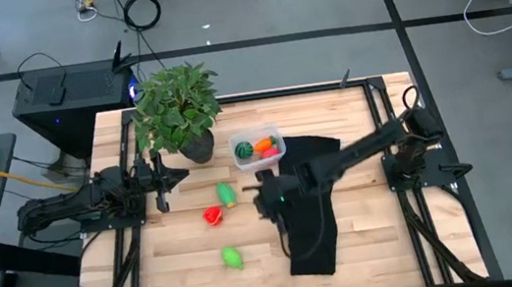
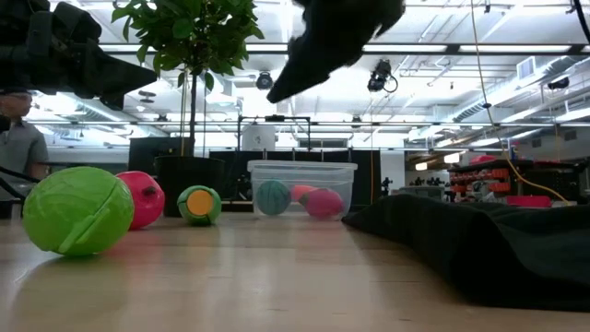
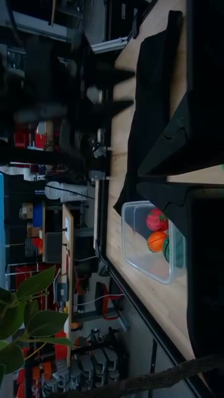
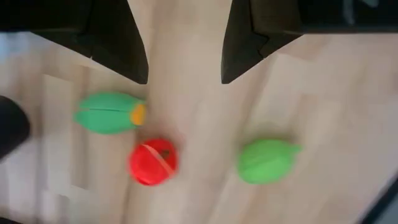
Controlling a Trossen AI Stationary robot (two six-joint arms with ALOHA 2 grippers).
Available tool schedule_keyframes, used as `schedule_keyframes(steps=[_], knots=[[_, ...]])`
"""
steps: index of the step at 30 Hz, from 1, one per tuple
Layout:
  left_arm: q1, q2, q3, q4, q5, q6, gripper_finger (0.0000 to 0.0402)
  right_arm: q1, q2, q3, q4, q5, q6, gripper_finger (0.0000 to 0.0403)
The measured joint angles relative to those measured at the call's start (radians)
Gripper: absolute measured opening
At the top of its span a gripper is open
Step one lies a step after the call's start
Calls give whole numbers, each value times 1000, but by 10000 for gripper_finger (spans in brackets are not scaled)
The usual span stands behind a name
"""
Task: Pick and placing Produce into tupperware
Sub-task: Put the red apple into the transparent bin
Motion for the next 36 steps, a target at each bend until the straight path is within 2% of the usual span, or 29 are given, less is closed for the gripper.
schedule_keyframes(steps=[6, 9, 18, 23, 27, 36], knots=[[-3, 0, 0, 6, 4, -4, 40, 118, 0, 0, -1, 113, 111, 209], [-15, 0, 0, 10, 50, -1, 47, 160, 0, 0, -9, 164, 148, 209], [-97, 51, 0, 118, 66, 25, 84, 204, 0, 0, -71, 271, 197, 209], [-163, 170, 0, 236, 35, 4, 110, 199, 0, 0, -111, 275, 213, 209], [-217, 297, 2, 350, 23, 20, 114, 199, 0, 0, -131, 275, 213, 209], [-326, 596, 150, 363, -3, 77, 108, 199, -5, -15, -236, 318, 298, 205]])
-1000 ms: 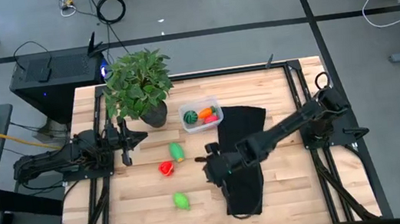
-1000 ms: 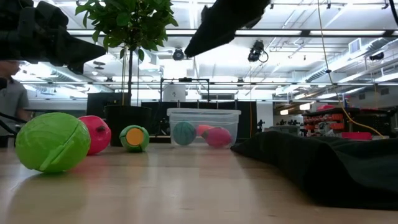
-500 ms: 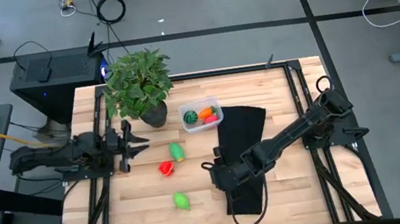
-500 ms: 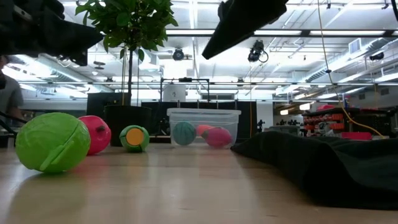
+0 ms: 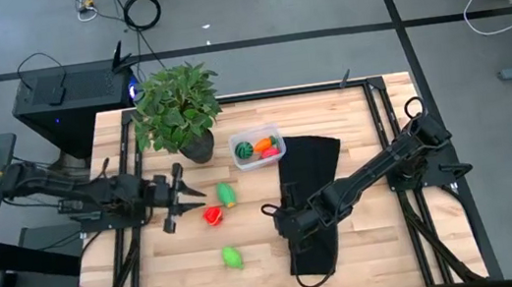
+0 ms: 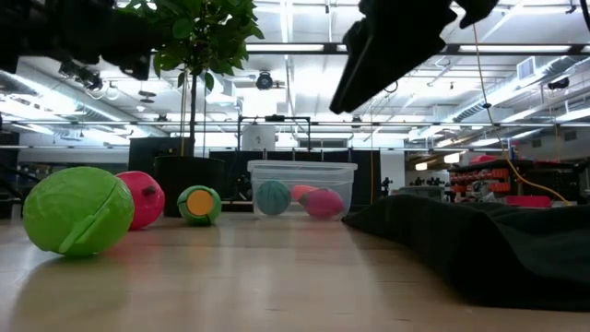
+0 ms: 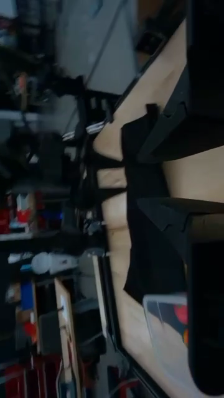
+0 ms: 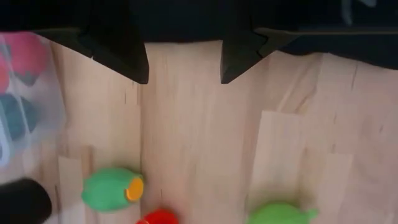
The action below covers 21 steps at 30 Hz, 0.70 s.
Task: Pick and placing Produce into tupperware
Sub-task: Put the red apple into the transparent bin
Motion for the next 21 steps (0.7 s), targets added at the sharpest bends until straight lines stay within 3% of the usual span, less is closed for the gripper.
schedule_keyframes(steps=[4, 11, 21], knots=[[-48, 117, 55, 2, -59, 28, 107, 0, -20, -25, -13, 19, 23, 196], [-109, 300, 85, 1, -101, -88, 107, 3, -76, -86, -52, 79, 92, 187], [-176, 413, 129, -83, -157, -110, 108, 29, -245, -267, 38, 116, 205, 189]])
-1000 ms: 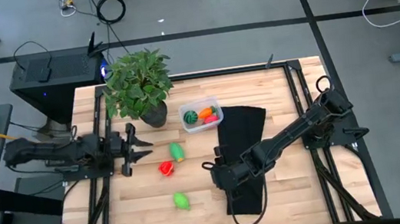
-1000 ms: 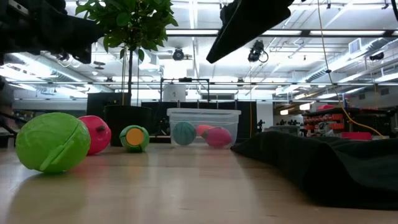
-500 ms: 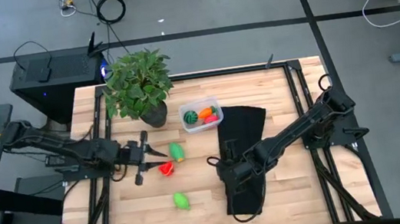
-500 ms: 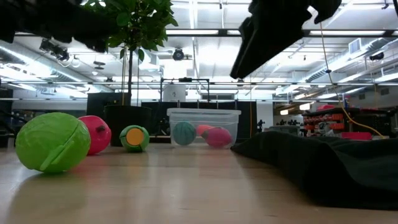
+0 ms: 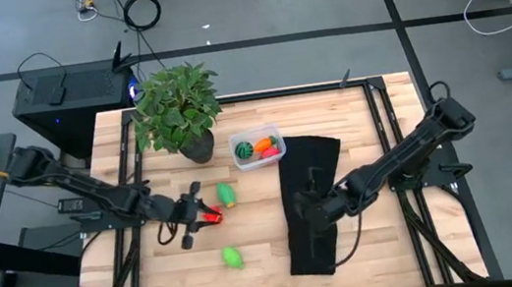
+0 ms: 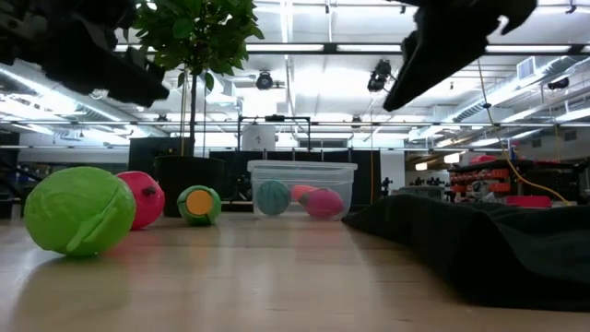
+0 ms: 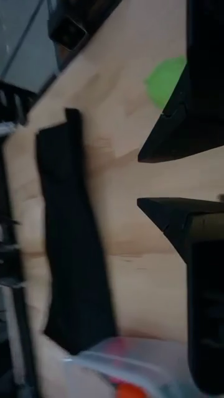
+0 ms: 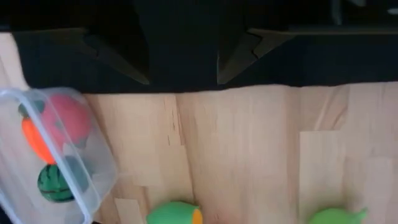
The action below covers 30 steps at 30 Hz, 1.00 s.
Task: Pick and placing Produce into tupperware
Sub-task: Put the red apple into the transparent bin
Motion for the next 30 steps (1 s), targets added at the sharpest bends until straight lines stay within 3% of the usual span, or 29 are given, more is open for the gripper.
schedule_keyframes(steps=[8, 14, 24, 30], knots=[[-95, 107, 64, -101, -135, -14, 158, 24, -100, -145, 29, -11, 139, 199], [-142, 209, 178, -254, -256, -19, 208, 26, -131, -209, 90, -19, 150, 206], [-139, 286, 431, -782, -255, -304, 266, 25, -137, -210, 108, -23, 93, 217], [-140, 300, 459, -848, -150, -391, 291, 25, -137, -210, 115, -23, 44, 218]])
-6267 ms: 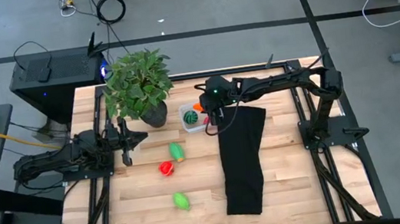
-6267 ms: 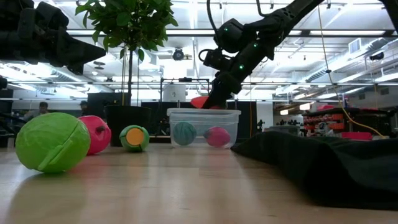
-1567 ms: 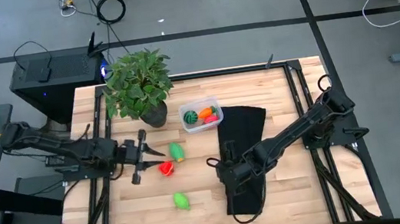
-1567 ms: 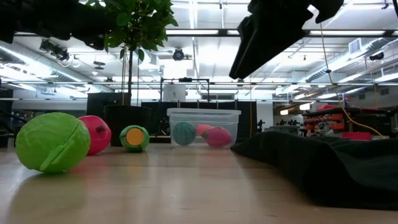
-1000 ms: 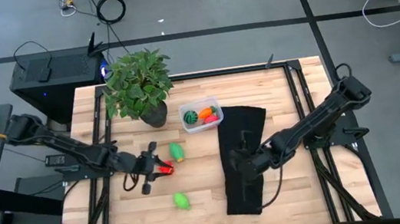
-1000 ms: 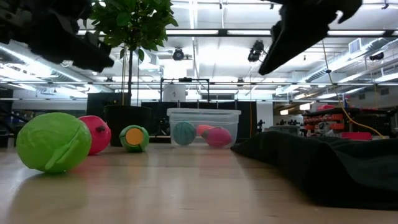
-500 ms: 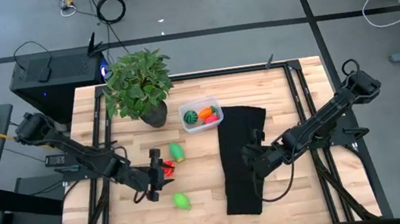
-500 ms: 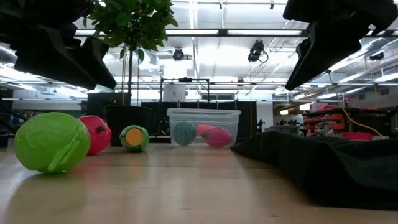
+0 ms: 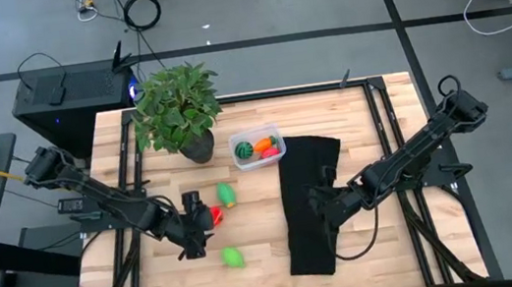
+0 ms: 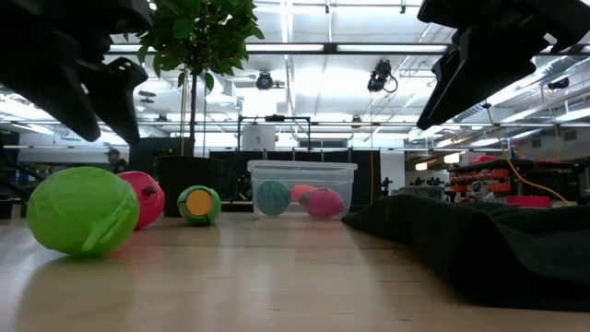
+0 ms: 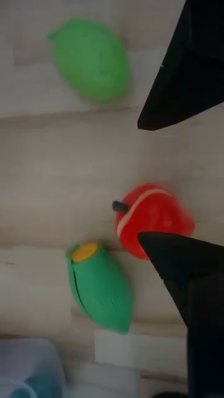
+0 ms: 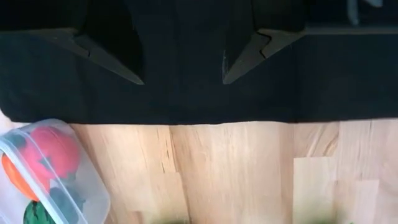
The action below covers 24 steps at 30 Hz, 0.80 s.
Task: Pick and placing Produce into tupperware
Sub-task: Put the red apple into the transparent bin
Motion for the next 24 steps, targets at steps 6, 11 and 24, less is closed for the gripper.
schedule_keyframes(steps=[6, 11, 24], knots=[[-7, 30, -2, -10, 0, -5, 299, 0, 0, 0, 11, 0, -32, 219], [7, 106, -3, -10, -4, -70, 310, 0, 0, 0, 26, 0, -54, 219], [7, 148, -2, -15, -87, -59, 321, 0, 0, 0, 54, 0, -59, 220]])
